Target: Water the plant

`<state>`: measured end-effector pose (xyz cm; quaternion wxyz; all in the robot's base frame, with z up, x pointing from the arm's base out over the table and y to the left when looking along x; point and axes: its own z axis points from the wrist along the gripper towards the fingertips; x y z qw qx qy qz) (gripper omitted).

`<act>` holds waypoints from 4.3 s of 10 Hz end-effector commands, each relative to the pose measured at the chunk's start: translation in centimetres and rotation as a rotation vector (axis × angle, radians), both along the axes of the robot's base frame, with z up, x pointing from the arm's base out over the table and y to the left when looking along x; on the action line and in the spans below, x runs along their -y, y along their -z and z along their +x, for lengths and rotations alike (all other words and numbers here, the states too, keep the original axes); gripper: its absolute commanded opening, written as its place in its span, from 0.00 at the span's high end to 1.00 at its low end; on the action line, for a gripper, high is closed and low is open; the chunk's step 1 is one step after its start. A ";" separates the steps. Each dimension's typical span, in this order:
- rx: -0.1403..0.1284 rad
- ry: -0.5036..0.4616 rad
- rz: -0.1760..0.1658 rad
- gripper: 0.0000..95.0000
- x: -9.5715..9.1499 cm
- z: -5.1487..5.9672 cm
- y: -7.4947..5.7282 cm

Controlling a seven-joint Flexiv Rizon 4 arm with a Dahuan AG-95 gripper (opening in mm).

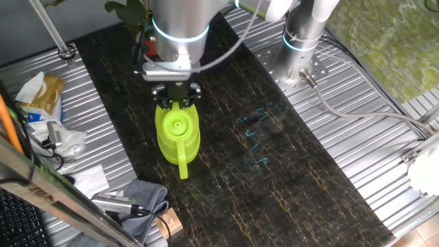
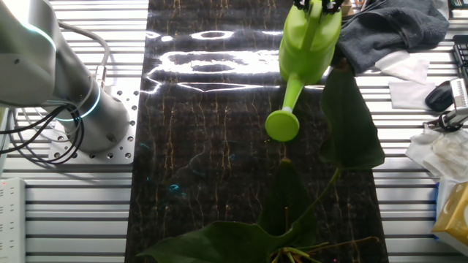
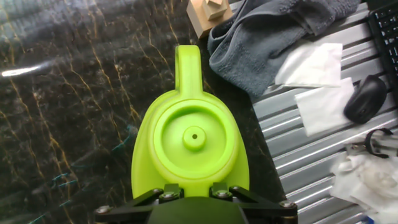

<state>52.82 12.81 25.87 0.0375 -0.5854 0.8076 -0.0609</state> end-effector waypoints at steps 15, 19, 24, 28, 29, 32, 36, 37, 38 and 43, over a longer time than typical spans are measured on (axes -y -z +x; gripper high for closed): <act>-0.044 -0.058 0.036 1.00 -0.7 0.8 6.2; -0.037 -0.206 0.015 1.00 -0.5 1.8 8.4; -0.024 -0.252 0.007 1.00 -0.7 2.2 10.0; -0.020 -0.244 0.003 1.00 -0.8 1.6 11.2; -0.018 -0.242 0.002 1.00 -0.8 1.6 11.2; 0.001 -0.192 0.021 1.00 -0.8 1.6 11.2; 0.020 -0.151 0.062 0.00 -1.2 1.9 9.8; 0.020 -0.143 0.061 0.00 -1.3 2.0 9.6; 0.024 -0.137 0.063 0.00 -1.2 1.9 9.5; 0.026 -0.096 0.082 0.00 -0.9 1.2 6.9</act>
